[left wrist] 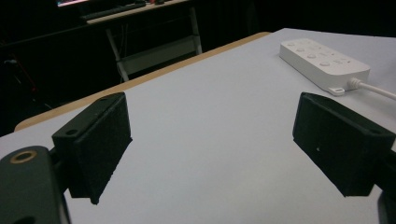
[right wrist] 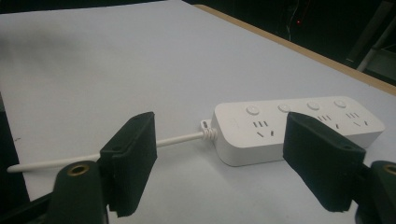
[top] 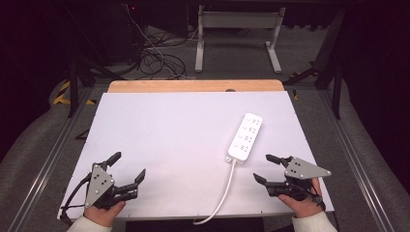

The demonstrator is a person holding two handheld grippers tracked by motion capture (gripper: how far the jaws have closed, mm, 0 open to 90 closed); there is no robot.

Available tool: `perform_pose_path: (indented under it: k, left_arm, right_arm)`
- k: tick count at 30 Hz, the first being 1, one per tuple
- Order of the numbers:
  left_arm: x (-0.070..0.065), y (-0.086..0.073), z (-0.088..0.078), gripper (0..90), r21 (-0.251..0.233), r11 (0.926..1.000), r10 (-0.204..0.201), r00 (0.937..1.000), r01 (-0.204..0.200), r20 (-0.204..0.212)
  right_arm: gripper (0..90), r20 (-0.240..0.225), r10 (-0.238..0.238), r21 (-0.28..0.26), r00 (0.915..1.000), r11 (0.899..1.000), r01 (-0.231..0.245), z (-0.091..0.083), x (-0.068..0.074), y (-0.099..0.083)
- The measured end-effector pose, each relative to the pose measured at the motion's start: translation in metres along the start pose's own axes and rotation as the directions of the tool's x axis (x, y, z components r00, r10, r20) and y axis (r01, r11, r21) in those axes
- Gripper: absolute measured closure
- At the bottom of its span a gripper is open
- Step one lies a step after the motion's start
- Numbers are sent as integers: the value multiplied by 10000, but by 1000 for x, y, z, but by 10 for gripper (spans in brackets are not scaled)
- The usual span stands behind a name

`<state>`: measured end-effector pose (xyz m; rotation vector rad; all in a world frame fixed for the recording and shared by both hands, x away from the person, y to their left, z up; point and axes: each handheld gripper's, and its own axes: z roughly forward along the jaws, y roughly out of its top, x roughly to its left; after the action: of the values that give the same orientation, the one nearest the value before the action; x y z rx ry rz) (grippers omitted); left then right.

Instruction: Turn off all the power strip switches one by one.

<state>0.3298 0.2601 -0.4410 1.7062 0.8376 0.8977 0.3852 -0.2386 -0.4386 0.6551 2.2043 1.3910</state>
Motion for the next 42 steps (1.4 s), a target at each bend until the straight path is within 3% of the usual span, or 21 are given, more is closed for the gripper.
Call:
perform_pose_path:
  k: [19, 30, 42]
  left_arm:
    - [0, 0, 0, 121, 56, 10000, 16, 9999, -15, -143]
    - [0, 0, 0, 121, 57, 10000, 14, 9998, -13, -180]
    - [1, -1, 0, 121, 96, 9999, 35, 9998, -34, -188]
  right_arm:
    - [310, -122, -142, 279, 9998, 9995, 145, 2, 1, 6]
    - [351, -232, -61, 797, 9997, 9968, 80, 16, -8, 33]
    - [363, -162, -59, 930, 9999, 9956, 74, 28, -19, 51]
